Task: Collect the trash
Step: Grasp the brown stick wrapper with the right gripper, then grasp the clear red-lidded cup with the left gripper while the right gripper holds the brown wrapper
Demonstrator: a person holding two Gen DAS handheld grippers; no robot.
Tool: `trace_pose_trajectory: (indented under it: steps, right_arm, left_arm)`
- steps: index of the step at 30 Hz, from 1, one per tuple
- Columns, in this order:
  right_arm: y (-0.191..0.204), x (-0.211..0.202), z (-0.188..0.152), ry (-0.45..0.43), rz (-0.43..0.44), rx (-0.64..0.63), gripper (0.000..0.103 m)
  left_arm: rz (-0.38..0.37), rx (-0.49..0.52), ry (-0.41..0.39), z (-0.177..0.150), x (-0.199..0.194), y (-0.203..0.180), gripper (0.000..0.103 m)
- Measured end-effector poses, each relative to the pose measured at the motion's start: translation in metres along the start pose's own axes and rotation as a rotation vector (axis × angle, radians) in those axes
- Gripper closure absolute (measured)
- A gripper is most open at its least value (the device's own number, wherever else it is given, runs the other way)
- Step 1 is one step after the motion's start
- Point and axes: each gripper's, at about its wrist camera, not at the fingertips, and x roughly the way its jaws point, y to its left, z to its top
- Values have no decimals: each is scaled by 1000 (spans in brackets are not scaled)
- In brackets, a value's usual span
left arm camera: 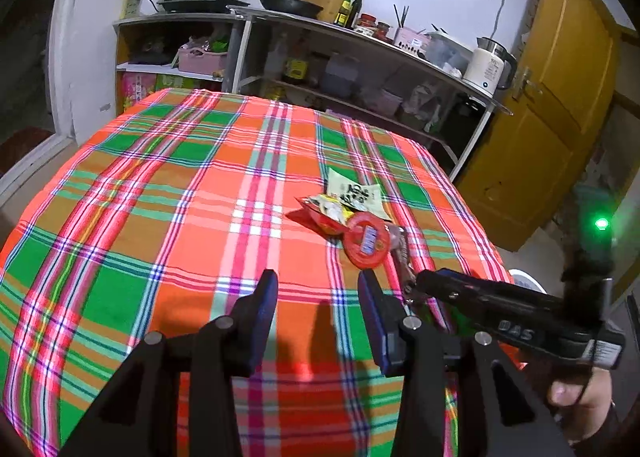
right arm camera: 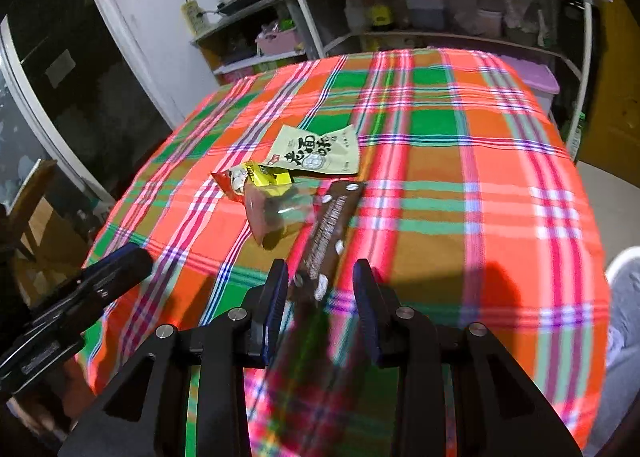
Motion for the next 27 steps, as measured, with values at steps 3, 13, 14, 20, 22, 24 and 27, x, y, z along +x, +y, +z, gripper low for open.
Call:
trace_pose_trajectory:
  steps: [3, 13, 14, 20, 22, 24, 27]
  right_arm:
    - [2, 15, 5, 19, -24, 2, 68]
    - [7, 15, 8, -4, -75, -36, 82]
    - [5, 12, 6, -7, -72, -35, 90]
    - [-5, -8, -3, -35, -77, -34, 94]
    - [-10, -10, -5, -31, -73, -26, 94]
    - [-14, -12, -5, -32, -69, -20, 95]
    - [-19, -21, -6, -50, -76, -24, 96]
  left_arm:
    - [-3, -12, -3, 3, 1, 8, 59]
    - [-34, -16, 14, 12, 13, 9, 55]
    - [-39, -11, 16, 13, 15, 6, 54]
    - [-73, 14, 30, 19, 30, -15, 46]
    - [-78, 24, 43, 21, 38, -23, 46]
    - [-80, 29, 59, 22, 46, -28, 45]
    - [-74, 37, 83, 24, 58, -34, 45]
